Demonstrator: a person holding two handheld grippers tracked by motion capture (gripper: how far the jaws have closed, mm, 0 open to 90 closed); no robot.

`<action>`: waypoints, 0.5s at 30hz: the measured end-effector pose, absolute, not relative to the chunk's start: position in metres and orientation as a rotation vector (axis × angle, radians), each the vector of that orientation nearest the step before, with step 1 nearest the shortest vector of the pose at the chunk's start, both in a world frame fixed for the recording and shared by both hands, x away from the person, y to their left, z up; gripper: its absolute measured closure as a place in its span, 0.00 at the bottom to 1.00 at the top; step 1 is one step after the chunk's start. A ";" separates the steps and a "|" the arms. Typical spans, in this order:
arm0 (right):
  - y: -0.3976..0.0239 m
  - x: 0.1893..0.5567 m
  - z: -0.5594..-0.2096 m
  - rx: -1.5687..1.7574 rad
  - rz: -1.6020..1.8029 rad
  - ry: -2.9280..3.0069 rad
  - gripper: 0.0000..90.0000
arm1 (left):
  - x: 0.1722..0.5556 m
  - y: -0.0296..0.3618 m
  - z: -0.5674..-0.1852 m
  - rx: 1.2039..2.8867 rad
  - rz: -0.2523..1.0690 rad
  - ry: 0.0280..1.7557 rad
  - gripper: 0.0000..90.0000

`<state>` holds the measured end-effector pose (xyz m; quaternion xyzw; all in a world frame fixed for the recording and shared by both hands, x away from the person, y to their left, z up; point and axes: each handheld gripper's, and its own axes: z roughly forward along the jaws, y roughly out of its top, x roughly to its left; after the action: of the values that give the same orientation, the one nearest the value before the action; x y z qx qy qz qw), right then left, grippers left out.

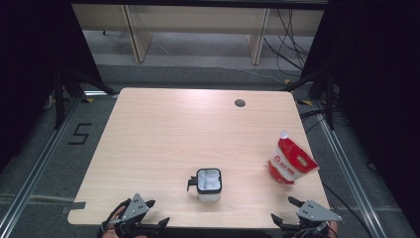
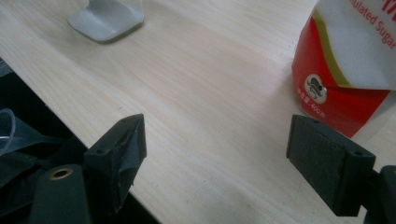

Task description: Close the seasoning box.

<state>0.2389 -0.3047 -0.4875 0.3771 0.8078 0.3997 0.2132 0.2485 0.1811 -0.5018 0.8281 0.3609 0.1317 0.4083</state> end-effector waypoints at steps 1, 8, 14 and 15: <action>-0.303 0.237 -0.488 1.070 1.111 2.234 0.23 | 0.249 0.181 -0.502 2.087 0.332 0.909 0.27; -0.303 0.239 -0.489 1.026 1.085 2.266 0.23 | 0.242 0.182 -0.502 2.076 0.314 0.915 0.27; -0.300 0.240 -0.493 1.032 1.053 2.322 0.21 | 0.241 0.183 -0.502 2.082 0.326 0.898 0.26; -0.300 0.240 -0.493 1.032 1.053 2.322 0.21 | 0.241 0.183 -0.502 2.082 0.326 0.898 0.26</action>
<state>0.2397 -0.3003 -0.4930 0.3682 0.8280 0.3756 0.1942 0.2412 0.1828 -0.5018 0.8278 0.3572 0.1295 0.4128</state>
